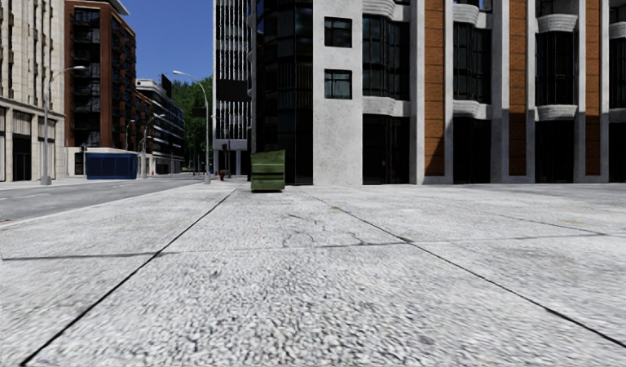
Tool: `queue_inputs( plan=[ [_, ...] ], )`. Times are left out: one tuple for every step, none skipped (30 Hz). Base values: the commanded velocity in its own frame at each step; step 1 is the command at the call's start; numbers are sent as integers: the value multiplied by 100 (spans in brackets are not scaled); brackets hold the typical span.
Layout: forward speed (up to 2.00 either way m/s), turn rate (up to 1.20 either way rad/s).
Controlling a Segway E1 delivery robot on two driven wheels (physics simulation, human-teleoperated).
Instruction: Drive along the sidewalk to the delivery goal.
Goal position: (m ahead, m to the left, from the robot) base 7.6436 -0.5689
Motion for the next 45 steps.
queue_inputs(
  plan=[
    [200, 0],
    [200, 0],
    [200, 0],
    [200, 0],
    [200, 0],
    [200, 0],
    [200, 0],
    [200, 0],
    [200, 0],
    [200, 0],
    [200, 0],
    [200, 0],
    [200, 0],
    [200, 0],
    [200, 0],
    [200, 0],
    [200, 0],
    [200, 0],
    [200, 0],
    [200, 0],
    [200, 0],
    [200, 0],
    [200, 0],
    [200, 0],
    [200, 0],
    [200, 0],
    [200, 0],
    [200, 0],
    [200, 0],
    [200, 0],
    [200, 0],
    [200, 0],
    [200, 0],
    [200, 0],
    [200, 0],
    [200, 0],
    [200, 0],
    [200, 0],
    [200, 0],
    [200, 0],
    [200, 0],
    [200, 0],
    [200, 0],
    [200, 0],
    [200, 0]
  ],
)
